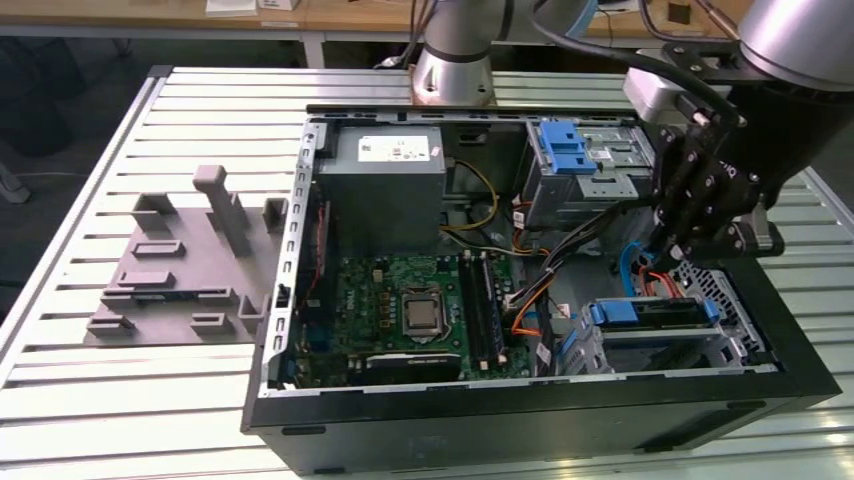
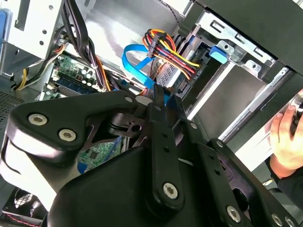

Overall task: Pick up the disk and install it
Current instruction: 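Insert the second disk wire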

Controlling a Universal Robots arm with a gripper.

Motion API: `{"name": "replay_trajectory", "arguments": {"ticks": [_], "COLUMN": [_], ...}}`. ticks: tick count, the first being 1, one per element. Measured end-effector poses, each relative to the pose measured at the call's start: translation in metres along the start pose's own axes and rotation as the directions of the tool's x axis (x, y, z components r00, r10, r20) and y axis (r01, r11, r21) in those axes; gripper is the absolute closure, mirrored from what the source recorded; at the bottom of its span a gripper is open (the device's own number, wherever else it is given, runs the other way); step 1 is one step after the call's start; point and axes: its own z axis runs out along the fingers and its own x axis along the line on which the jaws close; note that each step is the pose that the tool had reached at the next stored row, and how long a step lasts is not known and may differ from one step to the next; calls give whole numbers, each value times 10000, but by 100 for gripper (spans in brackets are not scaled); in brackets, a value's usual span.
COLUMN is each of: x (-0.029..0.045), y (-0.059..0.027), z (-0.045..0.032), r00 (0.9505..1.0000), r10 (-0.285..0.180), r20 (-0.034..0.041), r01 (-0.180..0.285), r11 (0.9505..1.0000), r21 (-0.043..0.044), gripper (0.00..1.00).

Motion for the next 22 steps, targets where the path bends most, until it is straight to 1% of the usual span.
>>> {"name": "replay_trajectory", "arguments": {"ticks": [4,5,6,9,10,11,12,16,17,18,22], "x": [-2,-2,-3,-2,-2,-3,-3,2,4,9,55], "y": [0,0,0,0,0,1,1,1,1,1,5], "z": [25,29,33,41,44,47,48,60,68,77,120], "r00": [10000,10000,10000,10000,10000,10000,9999,9992,9990,9990,9990], "r10": [0,0,0,0,0,0,1,3,3,3,2], "r20": [-8,-9,-9,-2,15,51,103,405,437,445,445], "r01": [0,0,0,0,0,0,-1,-3,-3,-3,-3], "r11": [10000,10000,10000,10000,10000,10000,10000,10000,10000,10000,10000], "r21": [0,0,0,0,0,-1,-2,-9,-9,-5,24], "gripper": [75,76,83,84,84,84,84,84,84,84,84]}}
